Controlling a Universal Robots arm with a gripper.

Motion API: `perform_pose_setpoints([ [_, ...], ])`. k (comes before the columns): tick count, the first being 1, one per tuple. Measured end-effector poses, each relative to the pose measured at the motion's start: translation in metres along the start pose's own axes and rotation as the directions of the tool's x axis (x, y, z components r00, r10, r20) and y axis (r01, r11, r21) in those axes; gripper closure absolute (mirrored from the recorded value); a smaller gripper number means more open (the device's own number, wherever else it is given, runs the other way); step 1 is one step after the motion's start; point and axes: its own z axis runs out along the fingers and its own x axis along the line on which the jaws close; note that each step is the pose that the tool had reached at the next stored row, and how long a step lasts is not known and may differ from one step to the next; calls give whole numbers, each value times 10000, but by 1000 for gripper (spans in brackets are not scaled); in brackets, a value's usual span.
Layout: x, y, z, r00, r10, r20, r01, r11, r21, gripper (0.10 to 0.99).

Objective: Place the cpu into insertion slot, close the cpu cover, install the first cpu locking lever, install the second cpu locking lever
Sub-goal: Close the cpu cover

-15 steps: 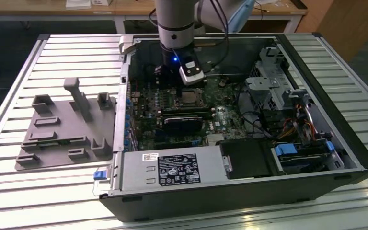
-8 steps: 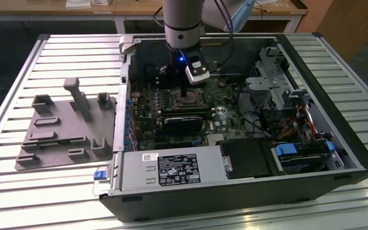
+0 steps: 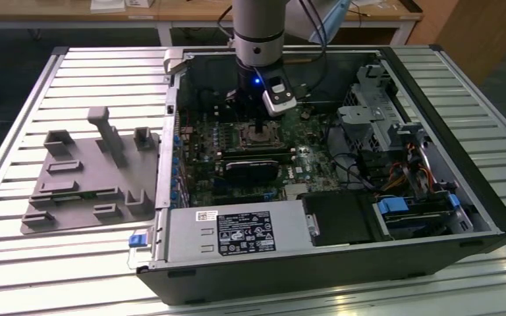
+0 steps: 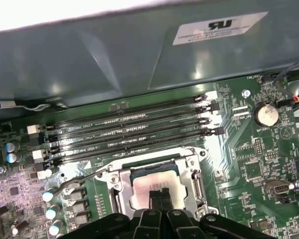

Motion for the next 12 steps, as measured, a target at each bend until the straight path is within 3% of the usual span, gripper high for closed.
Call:
perform_pose_setpoints([
  [4,-3,2,-31,10000,0,0,0,10000,1,984],
  [12,-12,6,-175,10000,0,0,0,10000,0,984],
])
